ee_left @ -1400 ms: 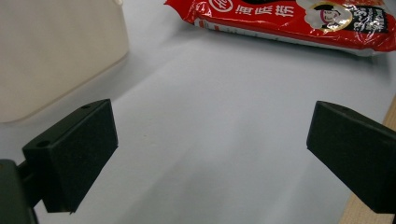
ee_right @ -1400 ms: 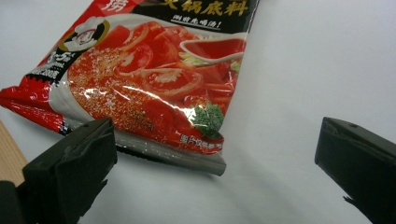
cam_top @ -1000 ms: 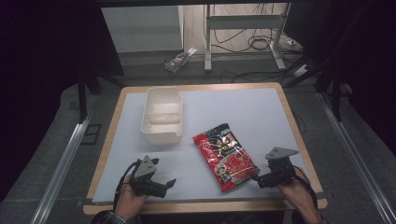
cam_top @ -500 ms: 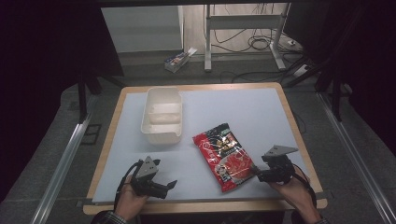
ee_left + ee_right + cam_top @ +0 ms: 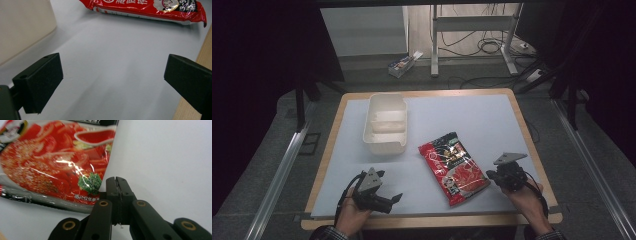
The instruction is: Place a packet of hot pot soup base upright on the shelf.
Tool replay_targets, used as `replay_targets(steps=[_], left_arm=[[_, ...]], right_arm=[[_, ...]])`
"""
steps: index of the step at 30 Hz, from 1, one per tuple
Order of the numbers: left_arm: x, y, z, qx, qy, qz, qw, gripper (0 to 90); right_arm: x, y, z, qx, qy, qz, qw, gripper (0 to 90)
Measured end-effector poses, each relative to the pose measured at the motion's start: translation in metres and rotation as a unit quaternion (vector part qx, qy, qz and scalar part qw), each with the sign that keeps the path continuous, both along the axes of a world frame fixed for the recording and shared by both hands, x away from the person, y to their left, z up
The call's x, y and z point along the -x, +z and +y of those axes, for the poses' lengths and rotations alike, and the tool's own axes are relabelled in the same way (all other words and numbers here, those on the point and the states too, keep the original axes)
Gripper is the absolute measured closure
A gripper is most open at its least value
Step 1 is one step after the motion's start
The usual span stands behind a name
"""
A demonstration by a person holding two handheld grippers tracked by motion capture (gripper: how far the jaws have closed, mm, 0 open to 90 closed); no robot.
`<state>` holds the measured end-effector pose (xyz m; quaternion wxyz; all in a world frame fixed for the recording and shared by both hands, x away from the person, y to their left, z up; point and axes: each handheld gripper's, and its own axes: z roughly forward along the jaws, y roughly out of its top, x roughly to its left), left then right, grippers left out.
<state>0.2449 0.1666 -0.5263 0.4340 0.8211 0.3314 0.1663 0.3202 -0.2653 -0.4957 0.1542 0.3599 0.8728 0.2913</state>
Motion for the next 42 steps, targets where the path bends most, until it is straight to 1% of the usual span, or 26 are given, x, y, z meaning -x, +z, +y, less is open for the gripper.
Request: replay_targets(steps=[1,3,4,6,9,11,14,16,19,28,33,38,40,42], left_arm=[[0.0,0.0,0.0,-0.001,0.0,0.0,1.0,2.1],[0.0,0.0,-0.001,-0.002,-0.001,0.0,1.0,2.1],[0.0,0.0,-0.001,-0.002,0.0,0.0,1.0,2.1],[0.0,0.0,-0.001,-0.002,-0.002,0.0,1.0,2.3],[0.0,0.0,-0.002,-0.003,-0.002,0.0,1.0,2.3],[0.0,0.0,-0.002,-0.003,-0.003,0.0,1.0,2.3],[0.0,0.0,-0.002,-0.004,-0.003,0.0,1.0,2.3],[0.0,0.0,-0.002,-0.003,-0.003,0.0,1.0,2.3],[0.0,0.0,-0.002,-0.003,-0.002,0.002,1.0,2.5],[-0.001,0.0,-0.003,-0.001,0.0,0.008,1.0,2.8],[-0.001,0.0,-0.004,-0.002,0.001,0.01,0.9999,3.0],[-0.001,0.0,-0.005,-0.003,0.001,0.01,0.9999,3.2],[-0.002,0.0,-0.005,-0.002,0.001,0.011,0.9999,3.3],[-0.002,0.0,-0.005,-0.002,0.001,0.011,0.9999,3.4]], right_arm=[[-0.001,-0.002,0.001,0.005,-0.001,0.006,1.0,89.0],[-0.002,-0.006,0.003,0.017,-0.005,0.011,0.9998,89.1],[-0.002,-0.007,0.003,0.018,-0.004,0.012,0.9998,89.1],[-0.003,-0.009,0.003,0.017,-0.003,0.015,0.9997,89.1],[-0.004,-0.01,0.002,0.008,-0.006,0.024,0.9997,89.0],[-0.004,-0.011,0.002,0.004,-0.001,0.031,0.9995,89.1],[-0.004,-0.012,0.003,0.003,0.004,0.035,0.9994,89.1],[-0.003,-0.012,0.005,0.004,0.009,0.035,0.9993,89.1],[-0.001,-0.012,0.007,0.003,0.017,0.042,0.999,89.1],[0.006,-0.013,0.018,0.005,0.045,0.047,0.9979,89.2],[0.009,-0.014,0.026,-0.007,0.056,0.053,0.997,89.2],[0.013,-0.015,0.035,-0.005,0.077,0.052,0.9957,89.2],[0.015,-0.015,0.039,-0.001,0.081,0.05,0.9955,89.2],[0.016,-0.016,0.042,-0.004,0.088,0.05,0.9948,89.1]])
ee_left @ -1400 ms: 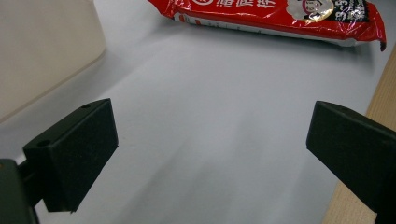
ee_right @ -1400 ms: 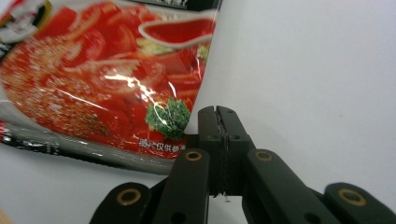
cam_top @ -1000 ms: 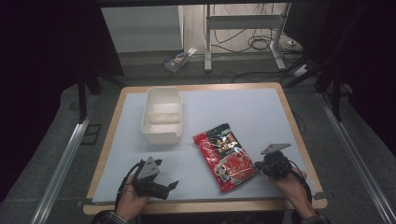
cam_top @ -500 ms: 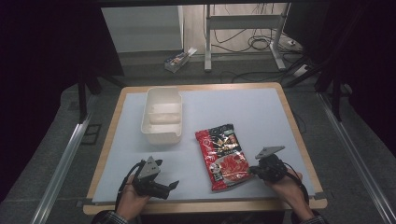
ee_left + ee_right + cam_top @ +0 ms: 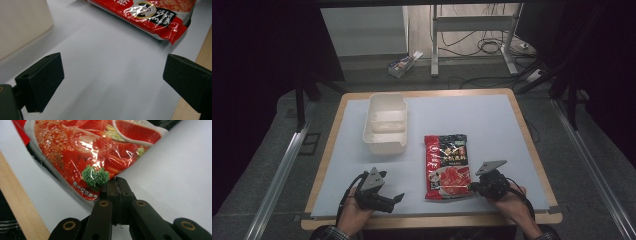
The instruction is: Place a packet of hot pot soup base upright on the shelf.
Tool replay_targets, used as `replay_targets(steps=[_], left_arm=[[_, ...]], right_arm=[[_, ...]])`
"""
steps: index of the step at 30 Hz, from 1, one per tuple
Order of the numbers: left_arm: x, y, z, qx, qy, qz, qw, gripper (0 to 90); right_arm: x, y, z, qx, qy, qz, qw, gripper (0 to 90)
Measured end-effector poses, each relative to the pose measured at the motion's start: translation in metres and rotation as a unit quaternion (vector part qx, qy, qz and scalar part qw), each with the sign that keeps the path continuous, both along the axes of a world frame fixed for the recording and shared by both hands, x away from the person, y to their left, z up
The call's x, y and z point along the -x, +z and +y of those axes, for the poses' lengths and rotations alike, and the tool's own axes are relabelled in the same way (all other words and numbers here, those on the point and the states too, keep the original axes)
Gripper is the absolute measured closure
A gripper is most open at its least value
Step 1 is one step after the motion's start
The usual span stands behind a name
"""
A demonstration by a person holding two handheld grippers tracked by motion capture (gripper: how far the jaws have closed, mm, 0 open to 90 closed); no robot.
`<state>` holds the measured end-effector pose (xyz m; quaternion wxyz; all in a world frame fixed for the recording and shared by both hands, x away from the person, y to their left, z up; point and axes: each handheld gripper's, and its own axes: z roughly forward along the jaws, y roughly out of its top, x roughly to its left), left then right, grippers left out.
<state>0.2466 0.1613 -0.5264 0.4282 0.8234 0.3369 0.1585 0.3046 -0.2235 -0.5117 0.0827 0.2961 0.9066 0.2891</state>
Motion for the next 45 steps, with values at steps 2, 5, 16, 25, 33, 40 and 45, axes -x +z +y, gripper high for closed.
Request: replay_targets(steps=[2,5,16,25,33,40,45], left_arm=[[0.0,0.0,0.0,0.0,0.0,0.0,1.0,3.5],[-0.001,0.0,-0.001,-0.001,0.001,0.0,1.0,3.7],[-0.004,0.001,-0.002,-0.005,0.007,0.002,1.0,4.7],[-0.007,0.001,-0.003,-0.008,0.01,0.008,0.9999,6.0],[-0.009,0.001,-0.005,-0.014,0.01,0.015,0.9997,6.3],[-0.01,0.001,-0.005,-0.022,0.008,0.015,0.9996,6.0],[-0.01,0.001,-0.003,-0.02,0.001,0.02,0.9996,4.6]], right_arm=[[0.001,-0.001,0.003,-0.004,0.005,0.003,1.0,89.1],[0.002,-0.002,0.01,-0.005,0.013,0.001,0.9999,89.1],[0.007,-0.004,0.032,-0.013,0.04,-0.006,0.9991,89.1],[0.01,-0.009,0.06,-0.036,0.072,0.001,0.9968,89.1],[0.011,-0.012,0.088,-0.044,0.092,-0.003,0.9948,89.1],[0.008,-0.016,0.116,-0.051,0.111,-0.011,0.9925,89.0],[0.008,-0.015,0.113,-0.049,0.112,-0.014,0.9924,85.9]])
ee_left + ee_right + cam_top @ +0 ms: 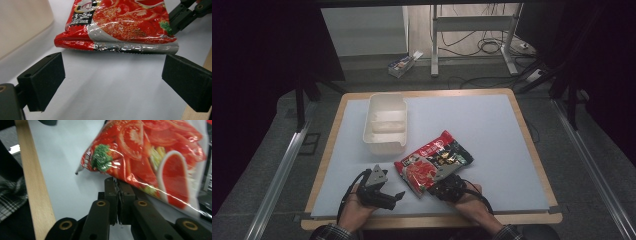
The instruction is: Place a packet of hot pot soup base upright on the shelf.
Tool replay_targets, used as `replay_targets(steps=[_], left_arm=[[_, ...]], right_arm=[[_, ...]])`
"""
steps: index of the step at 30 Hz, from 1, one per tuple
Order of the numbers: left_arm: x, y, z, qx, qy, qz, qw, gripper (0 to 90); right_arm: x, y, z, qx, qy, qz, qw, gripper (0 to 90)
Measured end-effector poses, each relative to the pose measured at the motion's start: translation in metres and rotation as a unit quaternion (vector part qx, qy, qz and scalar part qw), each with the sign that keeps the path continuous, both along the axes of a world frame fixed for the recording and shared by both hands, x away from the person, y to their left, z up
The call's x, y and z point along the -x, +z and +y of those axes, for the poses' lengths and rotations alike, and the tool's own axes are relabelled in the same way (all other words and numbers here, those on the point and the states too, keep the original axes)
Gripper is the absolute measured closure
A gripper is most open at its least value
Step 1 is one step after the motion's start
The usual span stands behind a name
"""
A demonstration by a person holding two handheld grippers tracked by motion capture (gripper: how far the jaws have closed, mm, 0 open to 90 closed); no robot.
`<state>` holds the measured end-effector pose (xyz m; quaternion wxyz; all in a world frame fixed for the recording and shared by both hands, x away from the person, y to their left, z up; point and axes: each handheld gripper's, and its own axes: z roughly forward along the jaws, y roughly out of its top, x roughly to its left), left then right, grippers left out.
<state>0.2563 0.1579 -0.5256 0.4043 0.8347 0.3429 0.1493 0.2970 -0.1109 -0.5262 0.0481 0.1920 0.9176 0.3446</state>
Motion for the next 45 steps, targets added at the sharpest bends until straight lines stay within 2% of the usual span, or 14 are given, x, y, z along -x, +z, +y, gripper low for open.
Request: replay_targets(steps=[8,16,21,26,33,36,38,40,45], left_arm=[[-0.003,0.004,0.0,-0.013,0.002,-0.012,0.9998,7.8],[-0.006,0.006,-0.003,-0.01,0.002,-0.014,0.9998,14.8],[-0.009,0.007,-0.007,-0.003,-0.017,-0.012,0.9998,17.6],[-0.013,0.008,-0.012,-0.002,-0.027,-0.017,0.9995,22.4],[-0.023,0.009,-0.016,0.025,-0.031,-0.007,0.9992,41.7],[-0.026,0.01,-0.017,0.024,-0.033,-0.014,0.9991,54.9],[-0.029,0.009,-0.018,0.029,-0.036,-0.012,0.9989,63.3],[-0.031,0.008,-0.021,0.025,-0.039,-0.012,0.9989,70.8],[-0.034,0.007,-0.032,0.017,-0.043,-0.02,0.9987,83.1]], right_arm=[[0.0,0.005,-0.013,0.006,-0.009,-0.011,0.9999,76.1],[0.001,0.014,-0.033,-0.001,-0.034,-0.017,0.9993,65.0],[-0.003,0.02,-0.049,-0.003,-0.055,-0.029,0.9981,58.1],[-0.012,0.022,-0.063,-0.009,-0.081,-0.038,0.9959,45.9],[-0.021,0.023,-0.078,-0.008,-0.1,-0.058,0.9933,27.2],[-0.026,0.024,-0.085,-0.009,-0.102,-0.051,0.9935,17.2],[-0.028,0.023,-0.089,-0.004,-0.102,-0.052,0.9934,12.6],[-0.031,0.022,-0.092,0.004,-0.107,-0.05,0.993,7.3],[-0.034,0.021,-0.098,0.016,-0.12,-0.055,0.9911,0.0]])
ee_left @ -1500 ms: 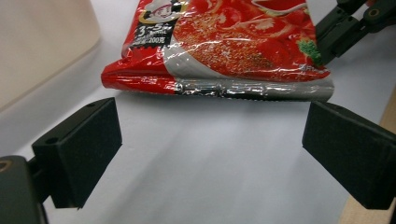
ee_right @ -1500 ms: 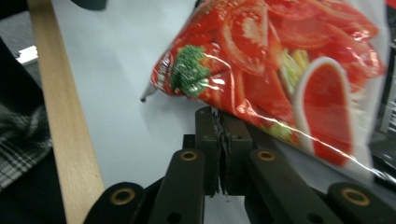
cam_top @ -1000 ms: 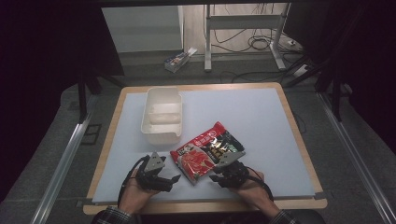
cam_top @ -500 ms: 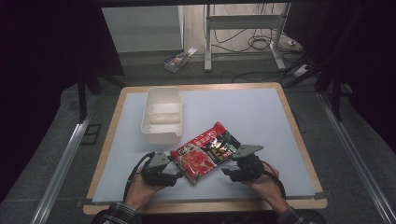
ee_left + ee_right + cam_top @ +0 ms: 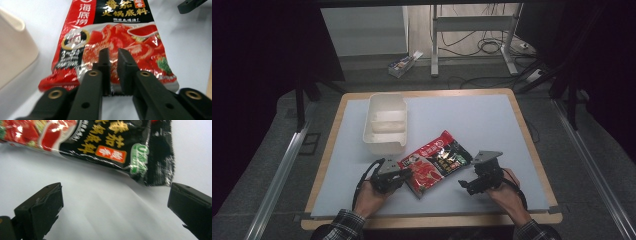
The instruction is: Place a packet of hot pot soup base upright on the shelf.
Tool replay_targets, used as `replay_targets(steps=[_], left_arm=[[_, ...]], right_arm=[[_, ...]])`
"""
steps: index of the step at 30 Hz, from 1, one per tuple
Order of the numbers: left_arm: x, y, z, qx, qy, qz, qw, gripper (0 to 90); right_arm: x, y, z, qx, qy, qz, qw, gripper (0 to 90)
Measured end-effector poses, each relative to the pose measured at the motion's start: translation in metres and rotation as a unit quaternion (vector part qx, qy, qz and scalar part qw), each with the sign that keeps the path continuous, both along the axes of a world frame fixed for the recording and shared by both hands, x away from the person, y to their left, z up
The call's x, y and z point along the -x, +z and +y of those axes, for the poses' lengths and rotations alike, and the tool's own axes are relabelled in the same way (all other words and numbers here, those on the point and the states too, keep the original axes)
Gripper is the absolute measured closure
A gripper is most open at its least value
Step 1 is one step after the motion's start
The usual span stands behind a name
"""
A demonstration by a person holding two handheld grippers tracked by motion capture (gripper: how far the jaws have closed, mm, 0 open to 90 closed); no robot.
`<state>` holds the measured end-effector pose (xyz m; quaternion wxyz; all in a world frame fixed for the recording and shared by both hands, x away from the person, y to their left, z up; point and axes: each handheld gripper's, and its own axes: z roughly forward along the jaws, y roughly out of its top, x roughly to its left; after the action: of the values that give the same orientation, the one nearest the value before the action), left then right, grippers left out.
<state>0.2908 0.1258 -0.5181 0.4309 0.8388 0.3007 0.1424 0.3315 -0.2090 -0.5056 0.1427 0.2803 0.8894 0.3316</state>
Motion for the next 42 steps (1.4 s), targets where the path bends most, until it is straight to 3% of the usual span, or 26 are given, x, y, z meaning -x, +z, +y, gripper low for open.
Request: replay_targets(steps=[8,14,17,20,31,36,37,42], left_arm=[[-0.005,-0.01,-0.01,-0.021,-0.004,0.018,0.9996,89.8],[-0.006,-0.016,-0.006,-0.009,-0.003,0.031,0.9995,90.0],[-0.002,-0.017,-0.008,-0.023,0.001,0.019,0.9996,90.0],[0.0,-0.018,-0.006,-0.026,0.0,0.019,0.9995,90.0],[0.004,-0.022,0.003,-0.007,0.002,0.039,0.9992,90.0],[0.005,-0.024,0.005,-0.002,0.002,0.048,0.9988,90.0],[0.005,-0.024,0.005,-0.002,0.002,0.049,0.9988,90.0],[0.004,-0.025,0.007,-0.001,0.0,0.053,0.9986,90.0]], right_arm=[[-0.001,0.002,-0.006,0.002,-0.009,-0.007,0.9999,0.0],[0.0,0.003,-0.008,0.002,-0.01,-0.006,0.9999,0.0],[0.0,0.004,-0.011,0.0,-0.013,-0.007,0.9999,0.0],[0.001,0.005,-0.013,-0.003,-0.014,-0.007,0.9999,0.0],[0.005,0.01,-0.009,-0.017,0.001,-0.012,0.9998,0.0],[0.006,0.011,-0.003,-0.025,0.013,-0.004,0.9996,0.0],[0.005,0.014,0.001,-0.04,0.018,0.005,0.999,0.0],[0.004,0.024,0.014,-0.053,0.021,0.004,0.9983,0.0]])
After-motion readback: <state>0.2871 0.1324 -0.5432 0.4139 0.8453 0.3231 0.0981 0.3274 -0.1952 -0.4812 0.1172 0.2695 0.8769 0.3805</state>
